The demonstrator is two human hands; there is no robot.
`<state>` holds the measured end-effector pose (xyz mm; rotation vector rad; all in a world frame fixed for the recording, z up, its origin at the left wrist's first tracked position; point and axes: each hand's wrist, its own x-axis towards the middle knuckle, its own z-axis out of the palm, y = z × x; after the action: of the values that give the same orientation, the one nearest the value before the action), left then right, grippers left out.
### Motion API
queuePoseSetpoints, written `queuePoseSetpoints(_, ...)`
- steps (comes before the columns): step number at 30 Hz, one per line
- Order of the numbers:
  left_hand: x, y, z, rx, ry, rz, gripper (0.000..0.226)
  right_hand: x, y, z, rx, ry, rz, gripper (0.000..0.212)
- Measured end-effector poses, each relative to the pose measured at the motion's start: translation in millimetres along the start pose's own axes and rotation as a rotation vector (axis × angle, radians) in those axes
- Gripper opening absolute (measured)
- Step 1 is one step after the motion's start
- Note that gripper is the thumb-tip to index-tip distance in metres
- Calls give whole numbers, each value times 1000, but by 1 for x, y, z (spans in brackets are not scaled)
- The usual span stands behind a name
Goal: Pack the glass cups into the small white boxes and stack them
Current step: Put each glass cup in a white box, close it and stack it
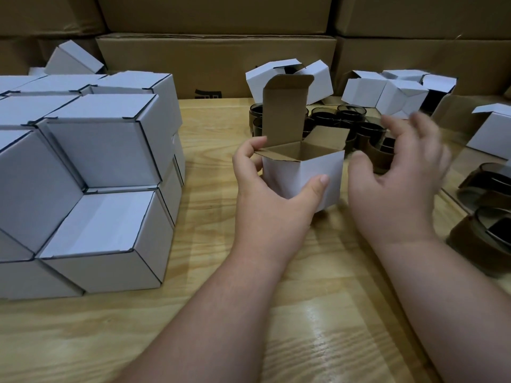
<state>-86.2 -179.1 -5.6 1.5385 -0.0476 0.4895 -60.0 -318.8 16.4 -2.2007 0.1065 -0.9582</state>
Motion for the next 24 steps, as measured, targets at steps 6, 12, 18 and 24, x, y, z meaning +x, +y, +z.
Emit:
queuePoseSetpoints(6, 1, -1, 0, 1, -7, -8, 82, 6, 4, -10, -440, -108, 109, 70)
queuePoseSetpoints(12, 1, -2, 0, -12, -6, -22, 81, 8, 15, -11, -386, -307, 263, 64)
queuePoseSetpoints(18, 0, -1, 0, -9, 0, -28, 80, 9, 10, -10, -342, -238, 200, 54)
queuePoseSetpoints(24, 0, 1, 0, -11, 19, -33, 79, 3, 2, -3, -157, -201, 82, 34)
